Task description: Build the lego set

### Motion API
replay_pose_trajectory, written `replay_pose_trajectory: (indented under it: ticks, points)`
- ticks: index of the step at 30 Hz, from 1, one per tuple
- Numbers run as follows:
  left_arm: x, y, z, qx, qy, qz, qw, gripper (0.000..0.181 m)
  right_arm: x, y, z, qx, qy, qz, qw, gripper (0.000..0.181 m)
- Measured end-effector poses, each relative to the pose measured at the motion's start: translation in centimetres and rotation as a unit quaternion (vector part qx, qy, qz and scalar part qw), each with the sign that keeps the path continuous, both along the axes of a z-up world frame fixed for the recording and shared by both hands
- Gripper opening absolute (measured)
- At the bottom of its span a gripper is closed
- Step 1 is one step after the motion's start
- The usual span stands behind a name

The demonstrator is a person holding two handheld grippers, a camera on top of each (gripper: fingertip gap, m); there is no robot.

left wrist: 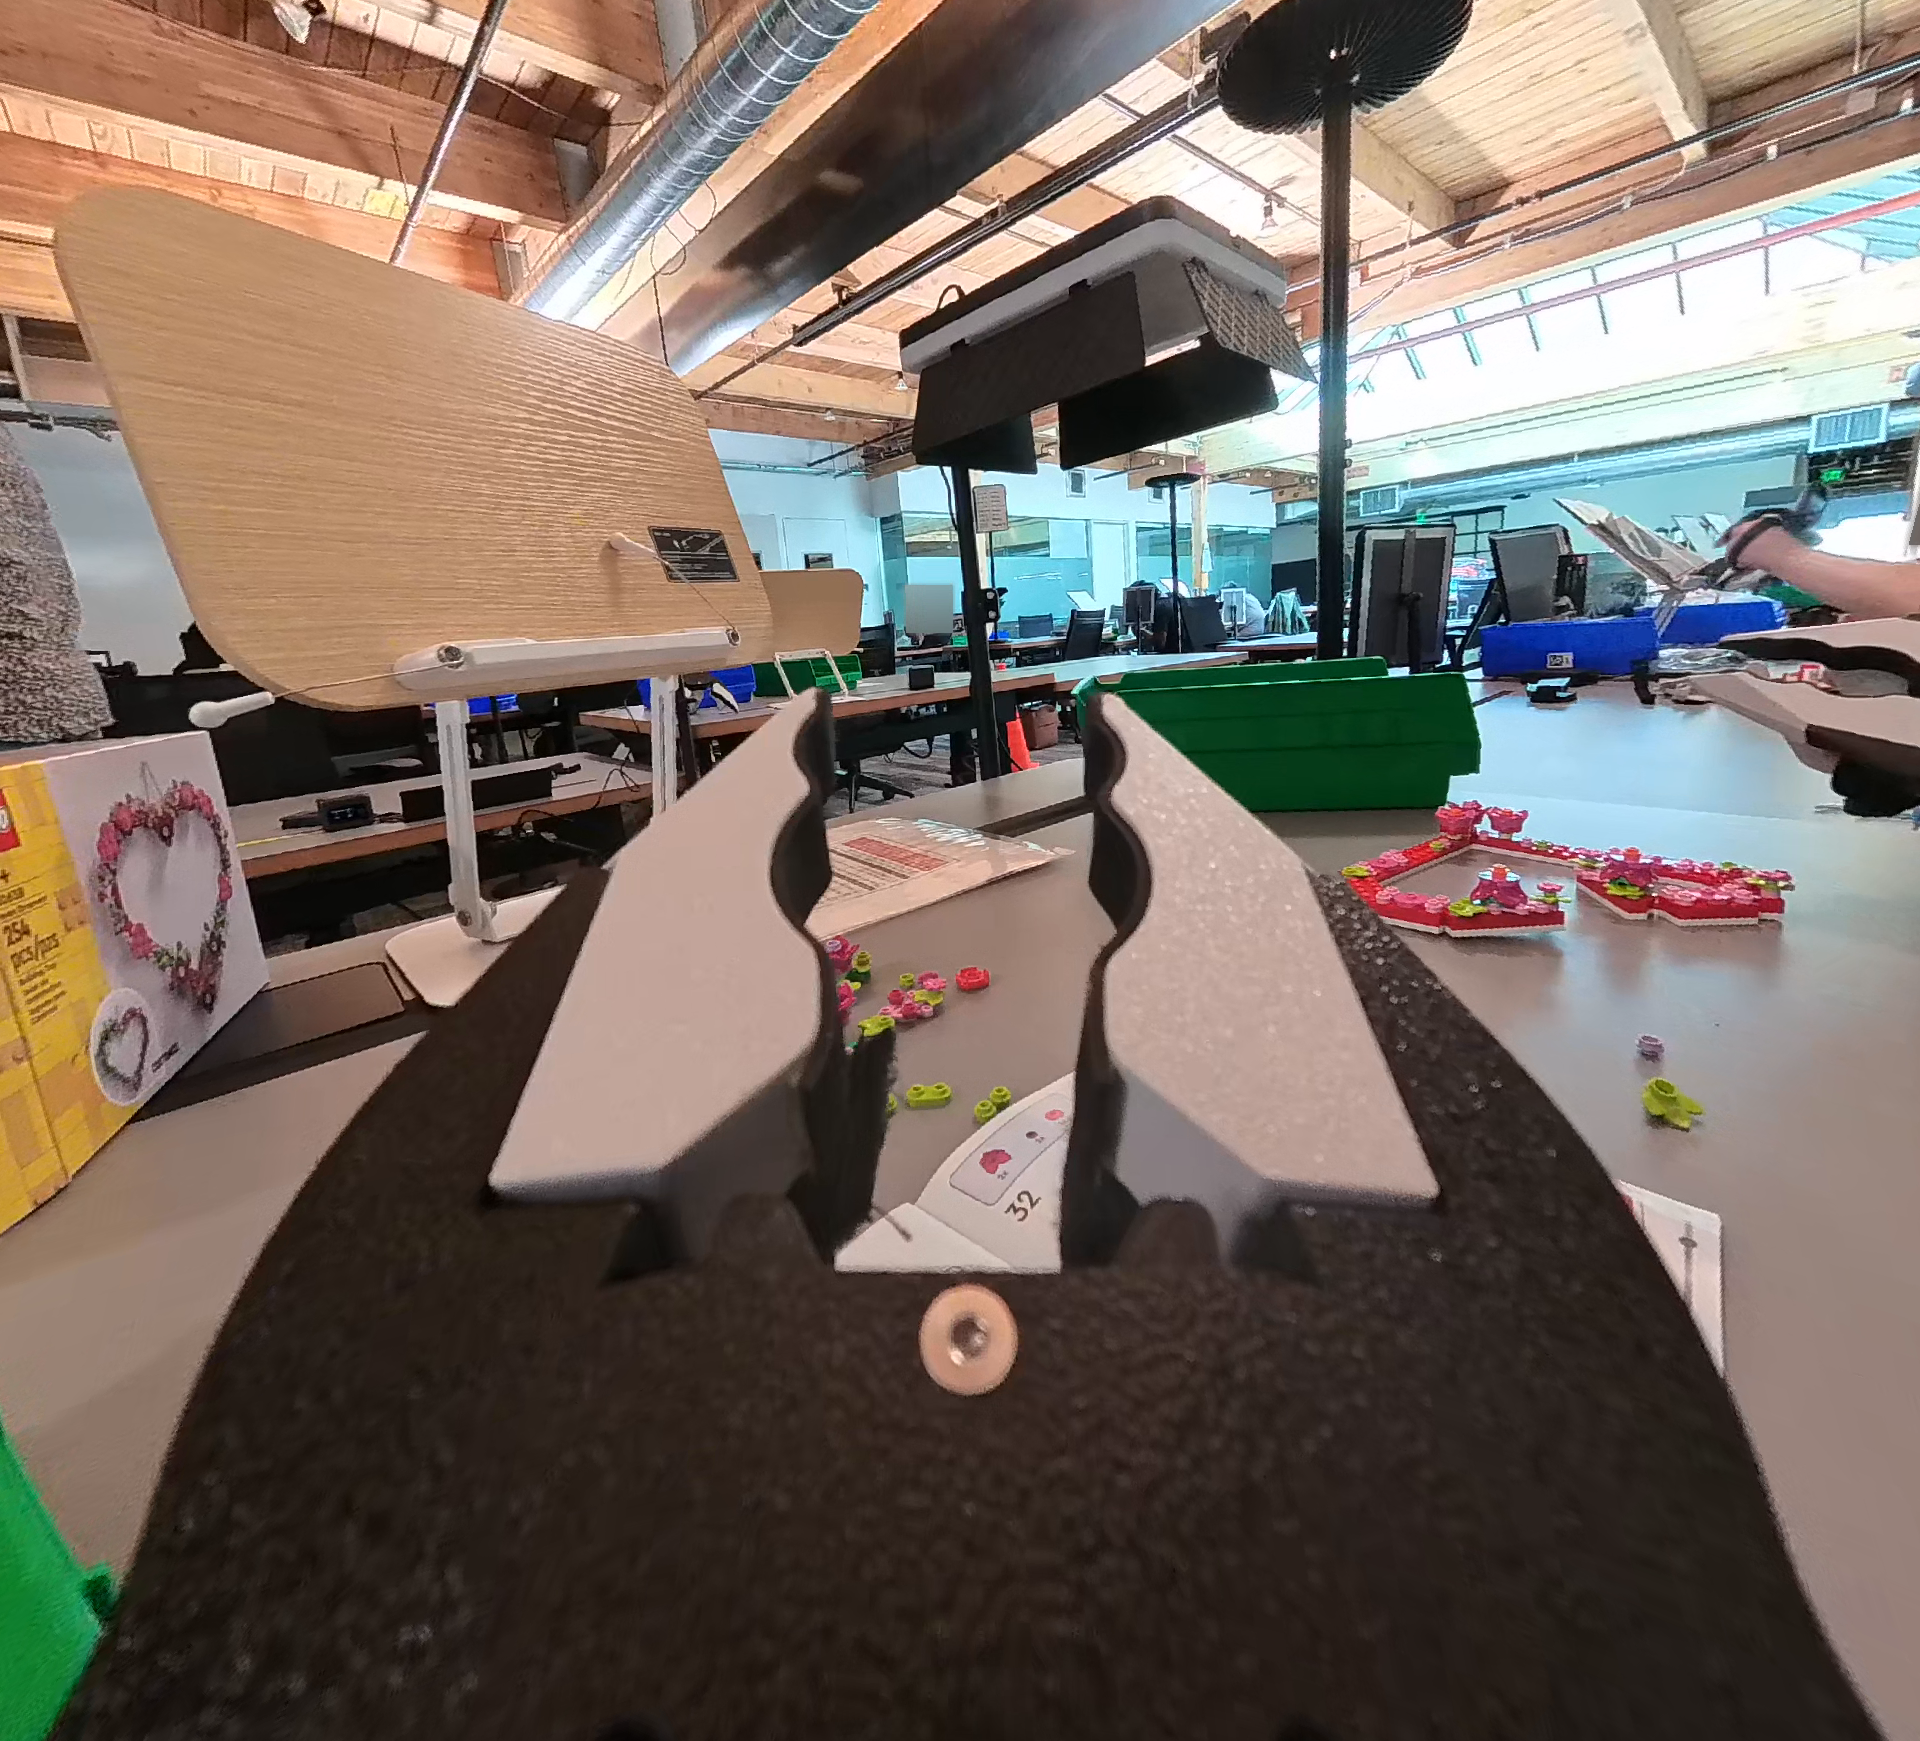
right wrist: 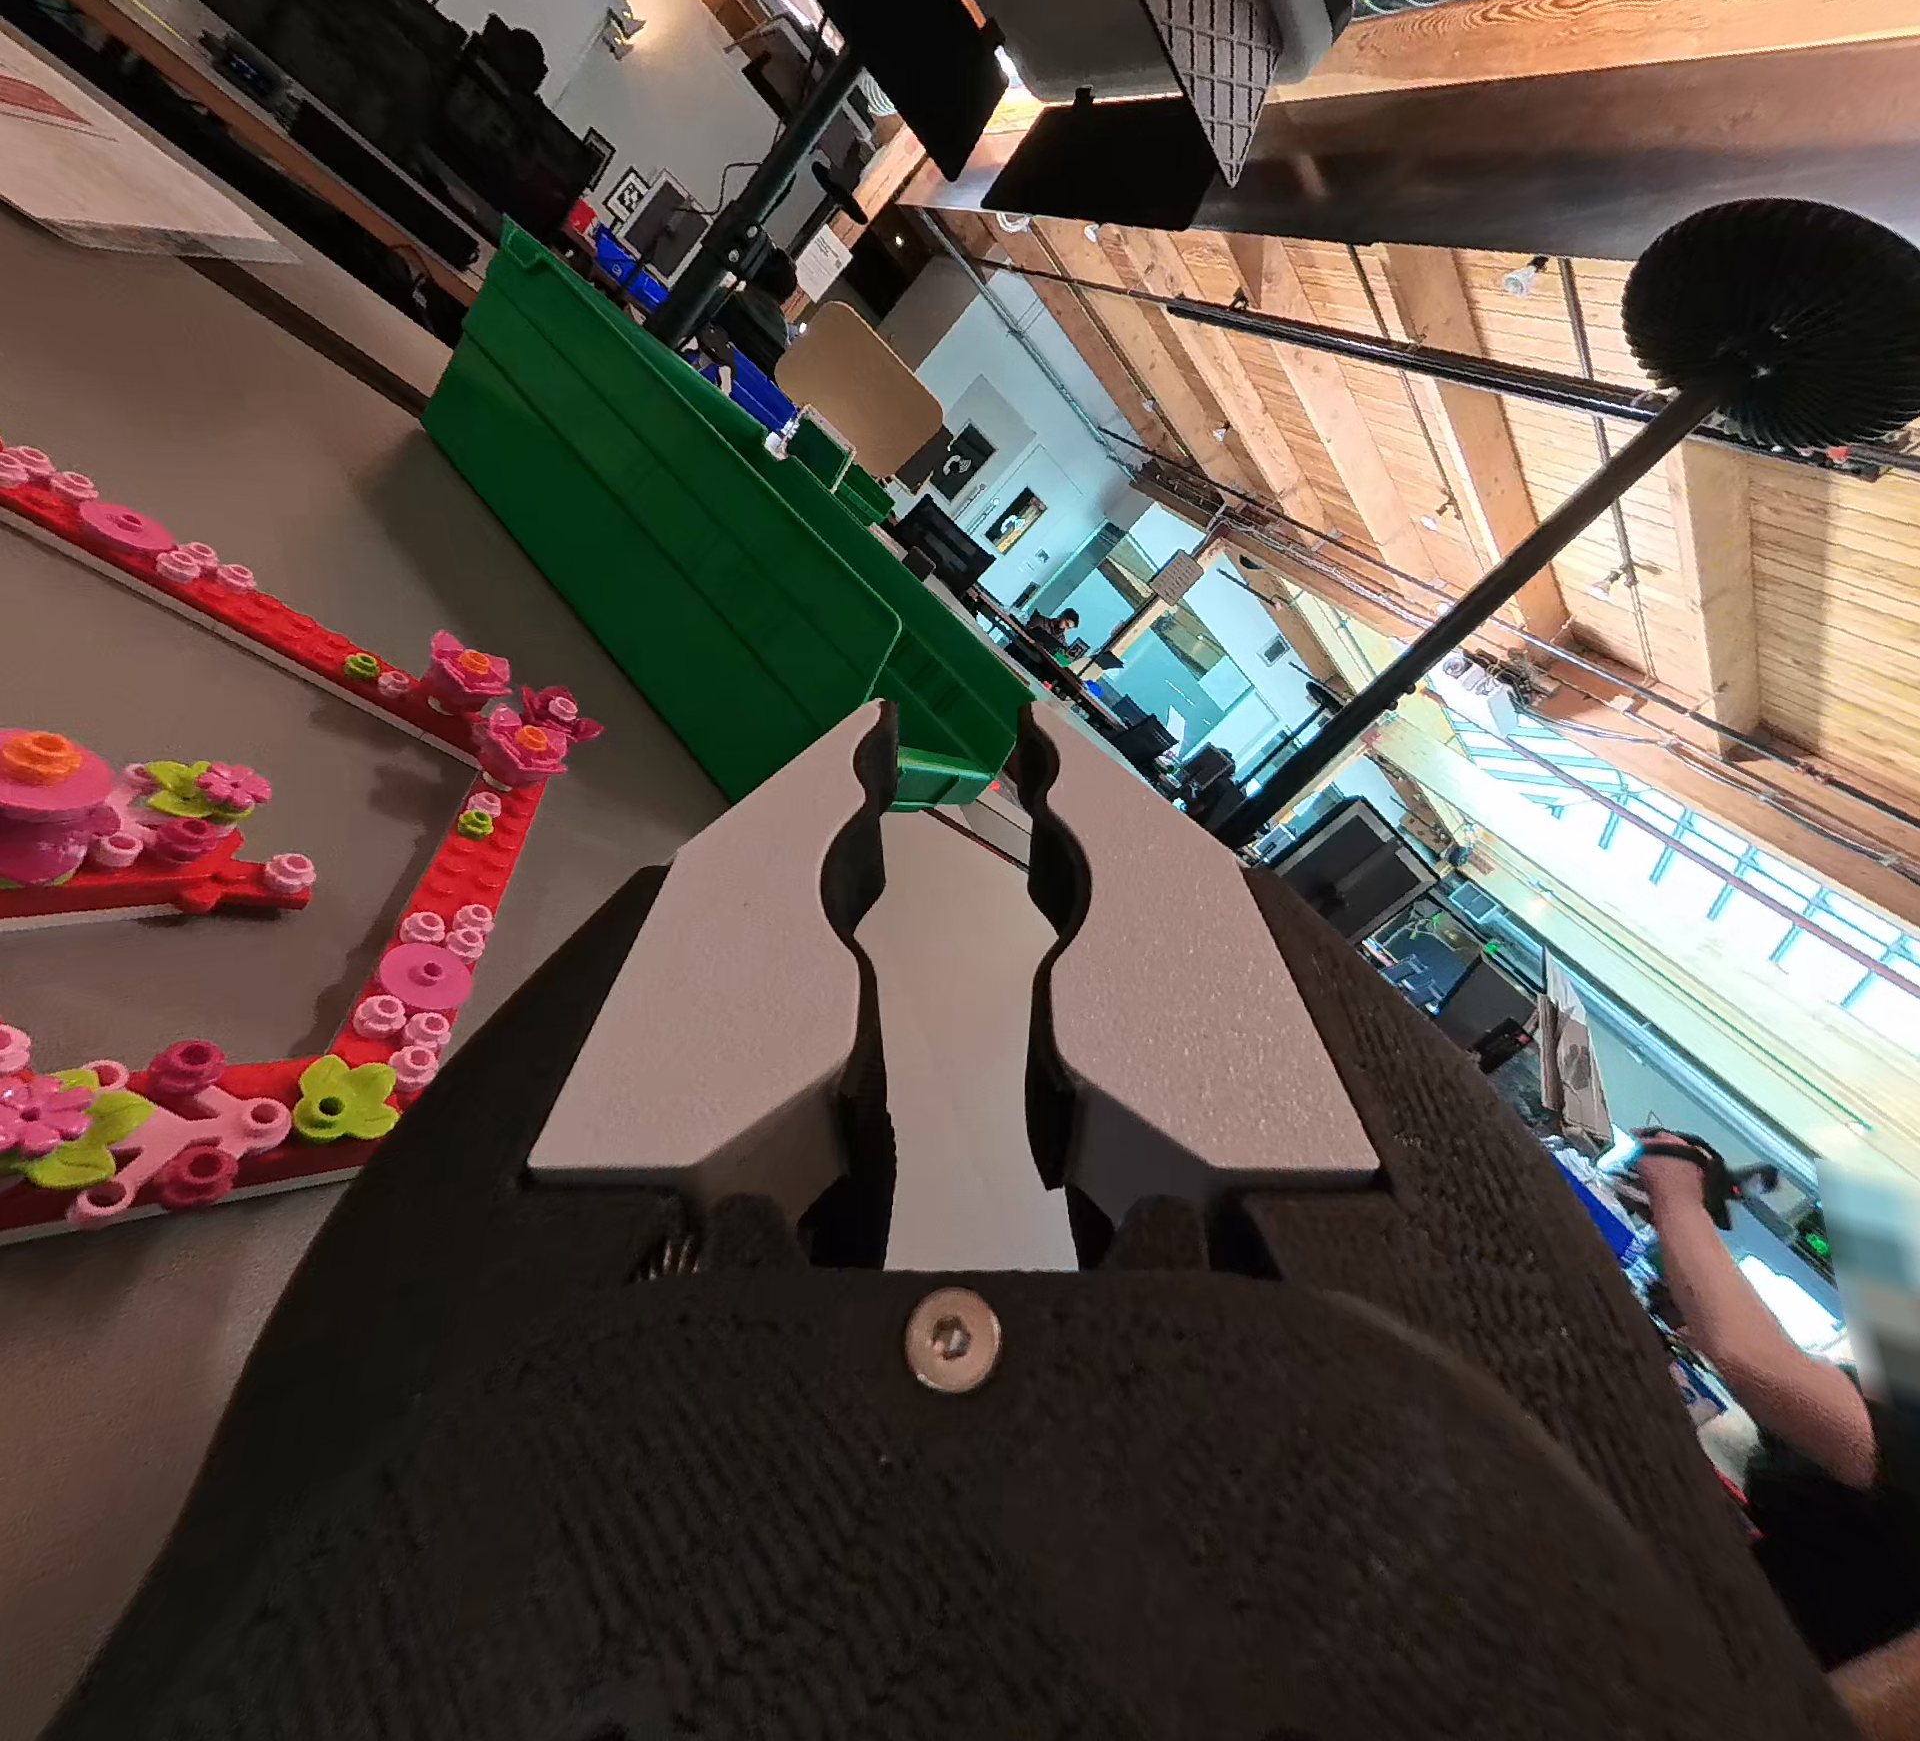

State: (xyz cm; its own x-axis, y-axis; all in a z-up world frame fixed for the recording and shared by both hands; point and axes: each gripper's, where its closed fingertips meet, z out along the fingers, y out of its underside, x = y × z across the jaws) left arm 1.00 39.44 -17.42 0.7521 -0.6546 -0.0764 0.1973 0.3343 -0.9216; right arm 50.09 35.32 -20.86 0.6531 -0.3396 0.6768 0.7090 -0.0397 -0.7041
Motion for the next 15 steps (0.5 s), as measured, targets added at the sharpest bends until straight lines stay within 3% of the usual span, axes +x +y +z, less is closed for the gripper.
replay_pose_trajectory:
  ticks: [8,11,13,15]
  points:
    - [0.1,0.0,-0.1,-0.002,0.001,-0.003,1.0,0.045,0.3,0.0,0.0,0.003,0.021,0.001,1.0,0.021]
    - [0.2,0.0,-0.2,-0.003,0.003,-0.002,1.0,0.045,-0.1,0.5,-0.7,-0.05,0.102,0.027,0.993,0.018]
    - [0.2,0.1,-0.3,-0.004,0.003,-0.001,1.0,0.045,-2.1,1.1,-2.4,-0.157,0.243,0.076,0.954,0.02]
    - [0.3,0.0,-0.2,-0.002,0.004,-0.001,1.0,0.045,-5.1,1.0,-4.2,-0.274,0.393,0.123,0.869,0.036]
